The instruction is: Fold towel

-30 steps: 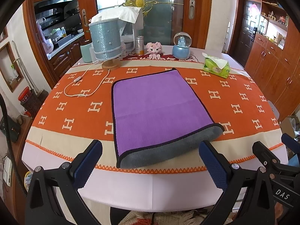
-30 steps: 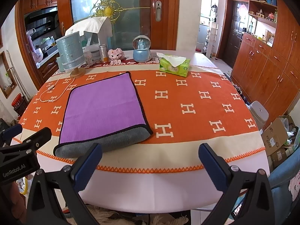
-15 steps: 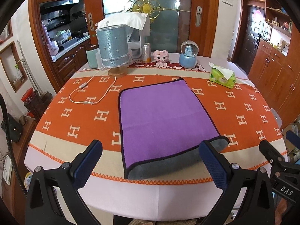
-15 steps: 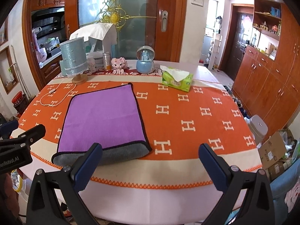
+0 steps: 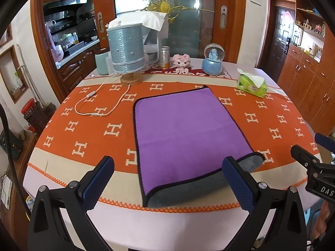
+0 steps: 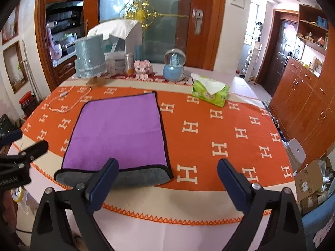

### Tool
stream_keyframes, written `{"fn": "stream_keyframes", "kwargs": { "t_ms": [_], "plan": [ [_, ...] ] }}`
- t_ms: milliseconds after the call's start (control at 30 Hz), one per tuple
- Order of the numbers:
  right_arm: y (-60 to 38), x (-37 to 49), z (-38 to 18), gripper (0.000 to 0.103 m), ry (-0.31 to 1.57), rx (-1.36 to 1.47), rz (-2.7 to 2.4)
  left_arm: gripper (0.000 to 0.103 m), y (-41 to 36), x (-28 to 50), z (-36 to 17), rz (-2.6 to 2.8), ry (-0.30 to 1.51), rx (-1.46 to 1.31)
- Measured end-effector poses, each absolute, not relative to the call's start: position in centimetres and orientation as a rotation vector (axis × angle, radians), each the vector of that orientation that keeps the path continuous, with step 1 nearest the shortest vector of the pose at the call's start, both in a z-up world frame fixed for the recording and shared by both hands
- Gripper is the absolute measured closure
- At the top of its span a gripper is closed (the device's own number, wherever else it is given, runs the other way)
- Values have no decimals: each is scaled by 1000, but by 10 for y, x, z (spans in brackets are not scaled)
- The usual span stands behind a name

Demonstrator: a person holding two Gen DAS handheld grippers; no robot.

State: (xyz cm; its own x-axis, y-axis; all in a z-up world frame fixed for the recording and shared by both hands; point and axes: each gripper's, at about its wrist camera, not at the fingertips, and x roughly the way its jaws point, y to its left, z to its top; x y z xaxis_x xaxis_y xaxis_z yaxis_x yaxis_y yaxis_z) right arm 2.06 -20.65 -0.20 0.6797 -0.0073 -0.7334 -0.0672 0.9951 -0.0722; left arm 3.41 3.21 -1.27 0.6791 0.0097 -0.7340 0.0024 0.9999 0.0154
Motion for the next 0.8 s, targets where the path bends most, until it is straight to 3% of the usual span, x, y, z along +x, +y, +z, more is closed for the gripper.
{"fn": "stream_keyframes", "kwargs": {
  "t_ms": [567,800],
  "plan": [
    [-216,62,-83,28,999,-183,187,1,97,39,-95,-41,1024,-104],
    [-227,83,-104,48,1055,-152,293,5,107,40,-114,-169,1024,-156]
  ]
}}
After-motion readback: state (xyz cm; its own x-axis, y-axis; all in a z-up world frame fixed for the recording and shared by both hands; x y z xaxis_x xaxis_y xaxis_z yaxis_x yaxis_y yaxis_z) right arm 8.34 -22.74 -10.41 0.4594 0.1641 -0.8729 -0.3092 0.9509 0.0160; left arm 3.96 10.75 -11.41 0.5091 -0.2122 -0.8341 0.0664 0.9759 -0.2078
